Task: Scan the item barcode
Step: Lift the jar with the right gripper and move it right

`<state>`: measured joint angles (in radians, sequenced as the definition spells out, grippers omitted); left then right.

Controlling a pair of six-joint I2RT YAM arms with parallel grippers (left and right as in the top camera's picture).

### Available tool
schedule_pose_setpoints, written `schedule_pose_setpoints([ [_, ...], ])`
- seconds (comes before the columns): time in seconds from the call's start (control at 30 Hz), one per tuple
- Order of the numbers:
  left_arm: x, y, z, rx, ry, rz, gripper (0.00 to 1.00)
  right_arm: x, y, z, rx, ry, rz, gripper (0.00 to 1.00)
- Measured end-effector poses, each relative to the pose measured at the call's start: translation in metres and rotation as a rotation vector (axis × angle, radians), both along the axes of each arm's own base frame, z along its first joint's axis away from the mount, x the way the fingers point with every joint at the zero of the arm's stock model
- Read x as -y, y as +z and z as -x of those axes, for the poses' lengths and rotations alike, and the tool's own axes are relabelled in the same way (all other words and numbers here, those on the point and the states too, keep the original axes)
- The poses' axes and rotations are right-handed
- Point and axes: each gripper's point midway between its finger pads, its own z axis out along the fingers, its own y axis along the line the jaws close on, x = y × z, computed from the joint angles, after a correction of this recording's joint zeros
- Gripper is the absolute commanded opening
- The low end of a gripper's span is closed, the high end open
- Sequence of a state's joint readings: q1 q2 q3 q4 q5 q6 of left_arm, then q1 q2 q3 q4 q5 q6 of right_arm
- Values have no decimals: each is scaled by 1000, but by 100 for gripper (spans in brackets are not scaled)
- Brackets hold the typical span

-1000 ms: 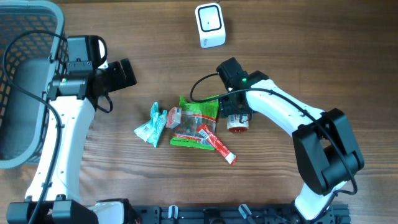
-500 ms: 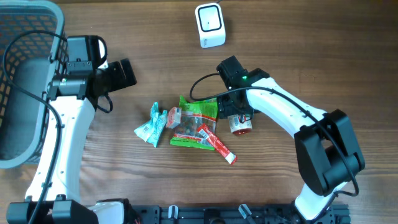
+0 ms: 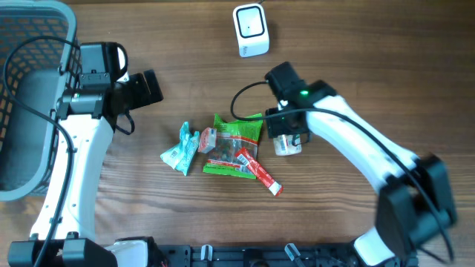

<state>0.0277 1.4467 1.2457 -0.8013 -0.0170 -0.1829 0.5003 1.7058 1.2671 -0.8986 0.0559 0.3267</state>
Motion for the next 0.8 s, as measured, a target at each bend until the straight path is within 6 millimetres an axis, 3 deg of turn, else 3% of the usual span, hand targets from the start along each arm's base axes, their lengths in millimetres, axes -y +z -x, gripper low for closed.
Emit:
schedule_pose_setpoints([
  [0.1, 0, 0, 0, 0, 0, 0, 100, 4, 47, 0, 107, 3, -54, 64],
  [0.2, 0, 0, 0, 0, 0, 0, 100, 2, 74, -1, 189, 27, -90, 60],
  [0.4, 0, 0, 0, 0, 0, 0, 100, -10, 89, -24, 303, 56, -136, 60],
  [0.53, 0, 0, 0, 0, 0, 0, 100, -8, 89, -25, 311, 59, -127, 59],
  [0.8, 0, 0, 0, 0, 0, 0, 100, 14, 101, 1, 455, 55, -141, 58],
])
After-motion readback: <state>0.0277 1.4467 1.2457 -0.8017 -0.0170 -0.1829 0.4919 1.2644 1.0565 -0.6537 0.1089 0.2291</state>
